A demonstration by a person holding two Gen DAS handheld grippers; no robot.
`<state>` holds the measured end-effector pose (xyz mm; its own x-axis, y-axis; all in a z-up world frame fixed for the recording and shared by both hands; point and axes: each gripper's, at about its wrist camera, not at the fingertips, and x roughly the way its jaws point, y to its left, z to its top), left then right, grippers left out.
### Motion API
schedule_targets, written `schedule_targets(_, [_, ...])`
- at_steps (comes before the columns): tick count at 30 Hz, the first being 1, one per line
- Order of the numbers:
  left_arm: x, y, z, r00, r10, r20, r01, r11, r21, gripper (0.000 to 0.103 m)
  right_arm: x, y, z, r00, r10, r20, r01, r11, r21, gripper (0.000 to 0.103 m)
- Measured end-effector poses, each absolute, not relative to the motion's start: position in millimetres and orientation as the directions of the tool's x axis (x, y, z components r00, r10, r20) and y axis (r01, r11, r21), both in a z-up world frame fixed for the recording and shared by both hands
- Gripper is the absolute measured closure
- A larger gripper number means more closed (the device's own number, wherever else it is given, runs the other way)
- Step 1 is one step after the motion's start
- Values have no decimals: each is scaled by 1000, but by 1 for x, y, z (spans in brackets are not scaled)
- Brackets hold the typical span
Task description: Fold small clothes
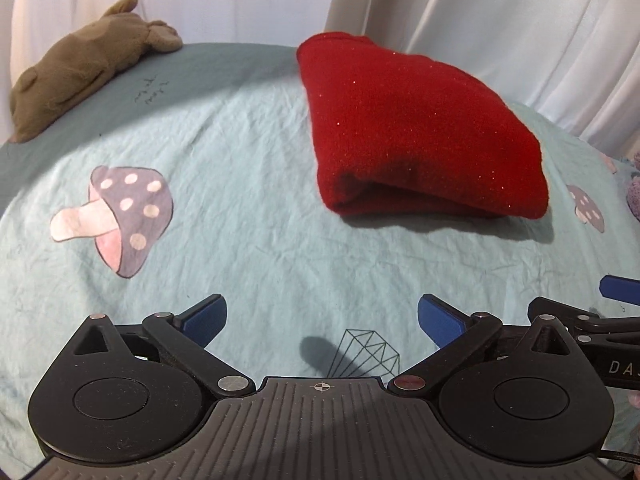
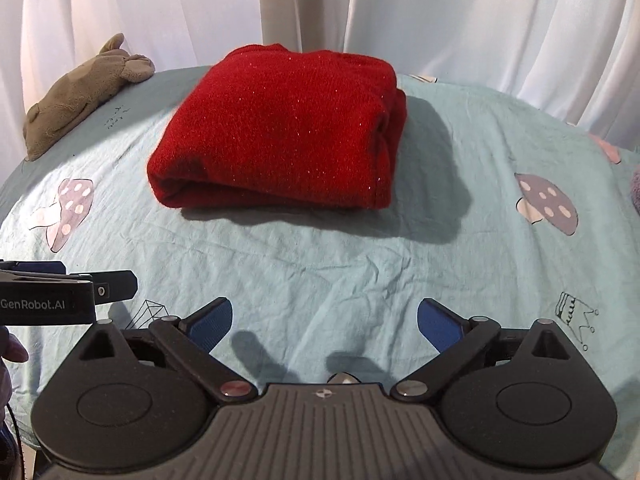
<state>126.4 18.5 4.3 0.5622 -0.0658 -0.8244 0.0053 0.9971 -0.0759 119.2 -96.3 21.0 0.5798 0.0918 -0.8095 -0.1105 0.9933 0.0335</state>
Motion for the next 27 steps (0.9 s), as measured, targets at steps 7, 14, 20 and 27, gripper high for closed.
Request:
schedule_targets(7, [116,7,25,639,28,-769,-2,999,35,0,113,-87,38,598,23,-801,-94,995,-41,4])
schedule_targets(14, [112,2,28,623,7,-782,18,1000,24,0,107,-88,43,591,3,-806,-71,996,-48,4])
schedule_targets(20, [106,-3,32,625,-24,-780,50,999,9,0,102,-88,48,601,-9,-799,-57,997,-54,4])
schedule_targets(27, [104,-6,34,628,-20,-778,51,999,15,0,100,-91,50,604,-15,-797,-48,997,-55,4])
